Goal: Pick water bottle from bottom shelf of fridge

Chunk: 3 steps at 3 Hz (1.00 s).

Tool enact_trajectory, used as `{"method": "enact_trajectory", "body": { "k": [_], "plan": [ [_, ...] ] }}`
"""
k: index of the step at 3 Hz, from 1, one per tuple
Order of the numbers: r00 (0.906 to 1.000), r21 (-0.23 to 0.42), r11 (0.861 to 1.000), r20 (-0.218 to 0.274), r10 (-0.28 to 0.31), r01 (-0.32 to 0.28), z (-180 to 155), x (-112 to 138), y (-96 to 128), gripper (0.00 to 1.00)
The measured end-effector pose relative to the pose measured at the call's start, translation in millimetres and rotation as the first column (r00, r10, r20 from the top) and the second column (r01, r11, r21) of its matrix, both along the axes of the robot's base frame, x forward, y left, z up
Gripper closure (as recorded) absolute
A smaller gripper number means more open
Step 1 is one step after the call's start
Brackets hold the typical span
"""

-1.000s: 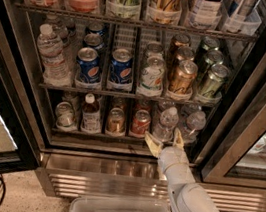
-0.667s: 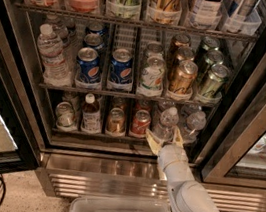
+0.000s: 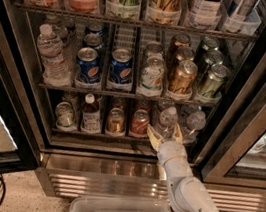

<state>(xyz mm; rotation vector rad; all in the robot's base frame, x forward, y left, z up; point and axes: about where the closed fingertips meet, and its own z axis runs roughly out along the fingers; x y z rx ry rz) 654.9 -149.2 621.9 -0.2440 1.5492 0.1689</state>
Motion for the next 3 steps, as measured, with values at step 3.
{"method": "enact_trajectory", "body": {
  "k": [3],
  "plan": [
    [0.9970,-0.033,0.998,0.060,-0.049,0.051,8.0,13.8,-8.5,0.36]
  ]
}}
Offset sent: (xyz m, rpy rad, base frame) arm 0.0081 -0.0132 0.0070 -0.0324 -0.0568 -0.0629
